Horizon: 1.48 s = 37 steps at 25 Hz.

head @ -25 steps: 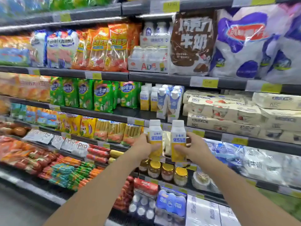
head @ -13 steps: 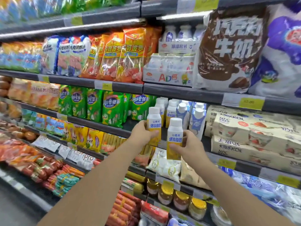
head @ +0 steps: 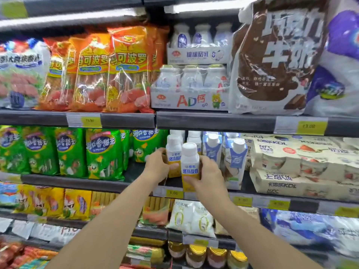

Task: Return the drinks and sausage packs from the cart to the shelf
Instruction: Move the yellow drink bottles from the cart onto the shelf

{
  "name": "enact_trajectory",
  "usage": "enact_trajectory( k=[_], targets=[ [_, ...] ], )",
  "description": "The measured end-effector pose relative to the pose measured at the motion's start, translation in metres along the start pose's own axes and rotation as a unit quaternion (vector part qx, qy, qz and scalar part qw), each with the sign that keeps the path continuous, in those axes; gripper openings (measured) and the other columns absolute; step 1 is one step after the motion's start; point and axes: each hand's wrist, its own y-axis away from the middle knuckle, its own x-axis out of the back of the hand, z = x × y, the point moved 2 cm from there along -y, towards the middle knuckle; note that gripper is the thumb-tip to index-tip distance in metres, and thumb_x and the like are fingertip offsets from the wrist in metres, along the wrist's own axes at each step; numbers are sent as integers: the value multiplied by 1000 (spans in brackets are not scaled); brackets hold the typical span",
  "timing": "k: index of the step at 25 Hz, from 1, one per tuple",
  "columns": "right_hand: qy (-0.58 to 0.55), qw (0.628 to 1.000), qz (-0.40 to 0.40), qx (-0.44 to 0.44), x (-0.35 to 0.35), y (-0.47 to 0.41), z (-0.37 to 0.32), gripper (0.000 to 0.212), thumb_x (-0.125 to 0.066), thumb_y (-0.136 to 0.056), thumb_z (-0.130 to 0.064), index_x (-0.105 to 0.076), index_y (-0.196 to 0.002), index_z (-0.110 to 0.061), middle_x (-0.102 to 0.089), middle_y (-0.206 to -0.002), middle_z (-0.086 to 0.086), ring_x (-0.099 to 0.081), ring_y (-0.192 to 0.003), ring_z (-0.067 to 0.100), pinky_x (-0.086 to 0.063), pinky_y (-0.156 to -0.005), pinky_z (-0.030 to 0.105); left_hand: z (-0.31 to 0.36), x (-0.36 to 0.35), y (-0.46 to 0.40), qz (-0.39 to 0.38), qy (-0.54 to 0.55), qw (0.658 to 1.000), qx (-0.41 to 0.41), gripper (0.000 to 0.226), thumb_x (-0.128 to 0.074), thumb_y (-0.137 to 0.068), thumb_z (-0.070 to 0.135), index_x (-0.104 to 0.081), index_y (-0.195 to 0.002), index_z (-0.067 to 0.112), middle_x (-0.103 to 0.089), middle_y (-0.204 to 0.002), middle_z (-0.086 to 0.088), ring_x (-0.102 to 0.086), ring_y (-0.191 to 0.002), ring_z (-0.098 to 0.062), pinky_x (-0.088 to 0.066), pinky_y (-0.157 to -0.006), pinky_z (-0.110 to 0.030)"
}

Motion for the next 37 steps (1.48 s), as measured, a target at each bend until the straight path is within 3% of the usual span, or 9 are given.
enact_trajectory(
  k=[5,7,11,17,22,24,27,31,37],
  targets=[
    [65,996,54,-29,-19,1,-12,40,-75,-84,-24,-54,-118,-24,-60,-111,-3,-59,-103,18,-48,-83,32,-7,11,3,-5,-1,997,-82,43,-85,-74,19,-57,-107,14,-59,-90,7,-56,-83,-12,-38,-63,-18],
    [164,984,39,-60,-20,2,-15,36,-70,-87,-37,-52,-114,-20,-62,-105,1,-63,-98,24,-51,-77,35,-11,13,2,-13,18,995,-94,45,-85,-73,17,-59,-110,11,-61,-90,7,-56,-84,-11,-37,-64,-17],
    [278,953,13,-119,-21,0,-24,59,-65,-78,-65,-52,-108,-15,-64,-101,5,-65,-93,28,-56,-74,40,-12,14,1,-32,16,992,-120,44,-83,-75,17,-59,-111,11,-62,-92,6,-54,-83,-9,-37,-59,-8],
    [299,940,25,-162,-24,-8,-29,58,-66,-83,-57,-52,-113,-9,-61,-110,9,-64,-102,30,-50,-74,35,-13,21,-11,-47,-2,991,-123,46,-84,-75,19,-59,-113,10,-66,-101,1,-56,-91,-14,-42,-78,-26],
    [397,909,11,-129,-19,-6,-29,62,-54,-81,-73,-63,-98,-15,-61,-89,1,-66,-90,26,-57,-73,37,-18,22,-14,-52,13,990,-129,45,-85,-74,18,-61,-112,12,-66,-98,4,-61,-90,-14,-47,-78,-27],
    [390,911,12,-136,-20,-9,-27,59,-54,-82,-71,-64,-95,-15,-63,-91,2,-66,-87,26,-57,-73,37,-19,22,-14,-49,23,990,-128,45,-85,-74,17,-61,-112,11,-67,-97,4,-62,-90,-15,-50,-80,-28],
    [346,923,11,-167,-25,-14,-26,50,-57,-84,-66,-59,-86,-15,-62,-91,3,-61,-79,25,-54,-67,35,-20,21,-13,-43,37,990,-126,45,-85,-74,16,-61,-112,10,-70,-100,0,-65,-92,-17,-54,-84,-33],
    [399,899,13,-180,-21,-19,-30,53,-55,-81,-71,-51,-85,-19,-52,-83,0,-54,-77,24,-51,-68,35,-22,19,-13,-39,52,990,-122,46,-85,-73,16,-61,-111,10,-70,-99,0,-64,-91,-17,-51,-80,-28],
    [390,902,6,-187,-28,-21,-30,51,-52,-83,-69,-57,-91,-18,-64,-100,3,-63,-89,26,-56,-75,40,-20,15,-14,-29,39,990,-130,45,-86,-72,18,-62,-109,10,-72,-99,-2,-67,-91,-18,-55,-81,-32]
  ],
)
